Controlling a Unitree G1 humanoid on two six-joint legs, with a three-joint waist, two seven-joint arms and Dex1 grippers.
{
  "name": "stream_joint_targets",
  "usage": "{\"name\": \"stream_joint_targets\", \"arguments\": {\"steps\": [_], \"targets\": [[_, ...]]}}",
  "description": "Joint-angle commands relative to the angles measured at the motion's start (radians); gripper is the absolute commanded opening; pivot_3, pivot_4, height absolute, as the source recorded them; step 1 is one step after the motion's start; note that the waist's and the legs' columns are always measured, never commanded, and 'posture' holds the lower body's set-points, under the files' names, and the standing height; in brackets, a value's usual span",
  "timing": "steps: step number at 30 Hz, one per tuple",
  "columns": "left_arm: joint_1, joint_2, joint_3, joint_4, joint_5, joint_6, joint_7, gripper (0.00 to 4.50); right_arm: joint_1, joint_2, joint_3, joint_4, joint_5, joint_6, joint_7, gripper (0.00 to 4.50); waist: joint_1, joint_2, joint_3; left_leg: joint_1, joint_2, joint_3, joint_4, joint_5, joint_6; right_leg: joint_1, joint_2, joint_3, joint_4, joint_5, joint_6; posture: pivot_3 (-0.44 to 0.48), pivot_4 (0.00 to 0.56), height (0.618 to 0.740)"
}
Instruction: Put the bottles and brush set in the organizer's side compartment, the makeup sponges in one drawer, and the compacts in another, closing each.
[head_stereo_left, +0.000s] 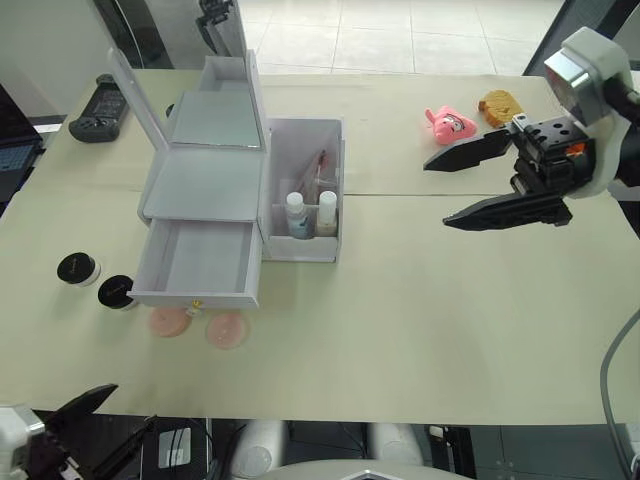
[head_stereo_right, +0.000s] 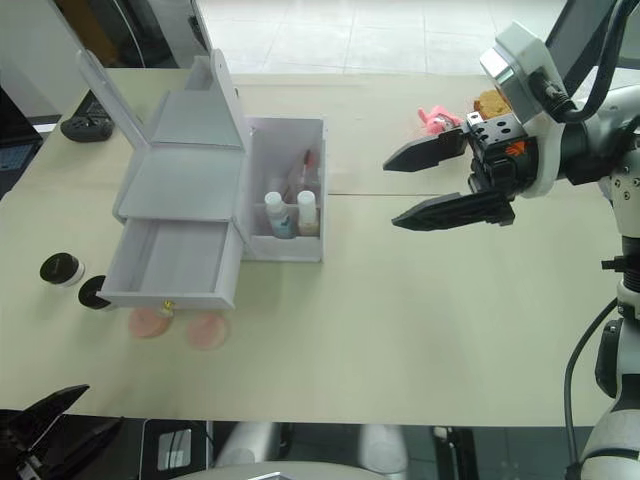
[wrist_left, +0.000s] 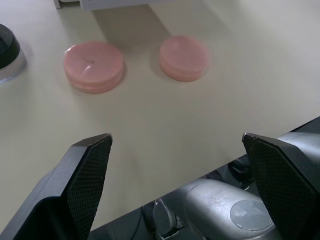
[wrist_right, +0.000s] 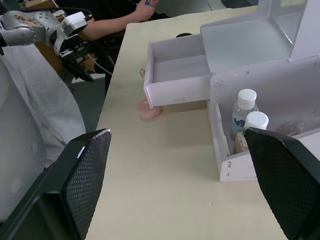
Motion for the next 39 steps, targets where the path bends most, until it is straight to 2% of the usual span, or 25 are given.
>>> {"name": "stream_joint_targets", "arguments": {"steps": [1, 4, 9, 16, 24, 31, 39], "targets": [[-0.008, -0.032, -0.069, -0.019, 0.082, -0.068, 0.064, 4.49, -0.030, -0.015, -0.009, -0.015, -0.006, -0.016, 0.065, 4.50, 0.003, 0.000, 0.000, 0.000, 0.000, 0.000, 0.000, 0.000, 0.000, 0.000, 0.000, 0.000, 0.000, 0.000, 0.000, 0.000, 0.150, 0.740], [-0.040, -0.054, -0.132, -0.032, 0.107, -0.066, 0.131, 4.49, -0.029, -0.019, -0.010, -0.018, -0.014, -0.015, 0.060, 4.50, 0.009, 0.000, 0.000, 0.000, 0.000, 0.000, 0.000, 0.000, 0.000, 0.000, 0.000, 0.000, 0.000, 0.000, 0.000, 0.000, 0.150, 0.740], [-0.091, -0.031, -0.211, -0.100, 0.087, 0.049, 0.245, 4.49, -0.026, -0.022, -0.022, -0.034, -0.016, -0.006, 0.047, 4.50, 0.013, 0.000, 0.000, 0.000, 0.000, 0.000, 0.002, 0.000, 0.000, 0.000, 0.000, 0.000, 0.001, 0.000, 0.000, 0.000, 0.150, 0.740], [-0.203, 0.002, -0.335, -0.195, 0.096, 0.217, 0.407, 4.49, 0.047, -0.042, -0.045, -0.168, 0.048, 0.025, 0.040, 4.50, 0.014, 0.000, 0.000, 0.000, 0.000, 0.000, 0.002, 0.000, 0.000, 0.000, 0.000, 0.000, 0.001, 0.000, 0.000, 0.000, 0.150, 0.740], [-0.314, 0.009, -0.442, -0.161, 0.140, 0.258, 0.507, 4.49, 0.304, -0.008, -0.158, -0.307, 0.114, -0.004, -0.063, 4.50, 0.015, -0.001, 0.000, 0.000, 0.000, 0.000, 0.004, 0.000, 0.001, 0.001, 0.000, 0.000, 0.002, 0.000, 0.000, 0.000, 0.150, 0.740], [-0.393, 0.013, -0.470, -0.126, 0.151, 0.273, 0.564, 4.49, 0.659, 0.115, -0.220, -0.356, -0.081, -0.352, -0.167, 4.50, 0.022, -0.005, -0.003, 0.001, -0.001, 0.000, 0.004, 0.000, 0.001, 0.002, 0.000, 0.000, 0.002, 0.000, 0.000, 0.000, 0.150, 0.740], [-0.437, 0.037, -0.534, -0.103, 0.167, 0.295, 0.575, 4.49, 0.753, 0.114, -0.188, -0.301, -0.154, -0.476, -0.135, 4.50, 0.013, -0.003, -0.003, 0.003, -0.001, 0.000, 0.005, 0.000, 0.001, 0.003, 0.000, 0.002, 0.003, 0.001, 0.001, 0.000, 0.150, 0.740]]}}
